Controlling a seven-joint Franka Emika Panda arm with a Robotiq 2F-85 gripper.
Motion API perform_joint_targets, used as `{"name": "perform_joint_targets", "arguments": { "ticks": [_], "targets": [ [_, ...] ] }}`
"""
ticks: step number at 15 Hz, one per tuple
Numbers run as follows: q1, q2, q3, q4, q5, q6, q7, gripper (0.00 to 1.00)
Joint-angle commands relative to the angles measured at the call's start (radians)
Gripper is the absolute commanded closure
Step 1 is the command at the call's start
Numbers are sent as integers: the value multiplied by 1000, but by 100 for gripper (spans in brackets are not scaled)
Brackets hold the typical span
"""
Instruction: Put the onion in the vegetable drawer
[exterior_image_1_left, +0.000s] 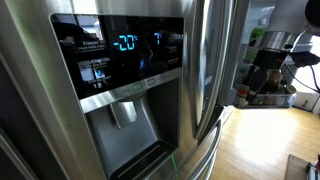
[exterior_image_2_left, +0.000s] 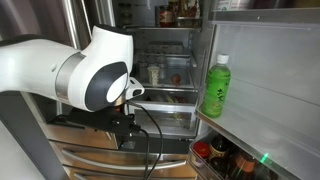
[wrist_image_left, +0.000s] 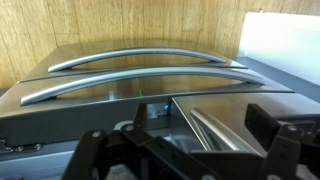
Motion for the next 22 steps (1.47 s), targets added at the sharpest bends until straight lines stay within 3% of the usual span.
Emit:
{"name": "perform_joint_targets", "arguments": {
  "ticks": [1, 4, 10, 12, 13, 22],
  "targets": [
    [-17, 2, 12, 3, 9, -5, -9, 0],
    [-41, 53, 39, 12, -58, 94, -9, 0],
    [-72, 235, 87, 66, -155, 495, 33, 0],
    [-75, 290, 80, 96, -162, 535, 43, 0],
    [-57, 228, 72, 55, -143, 509, 24, 0],
    [-65, 291, 72, 98, -145, 530, 25, 0]
  ]
}}
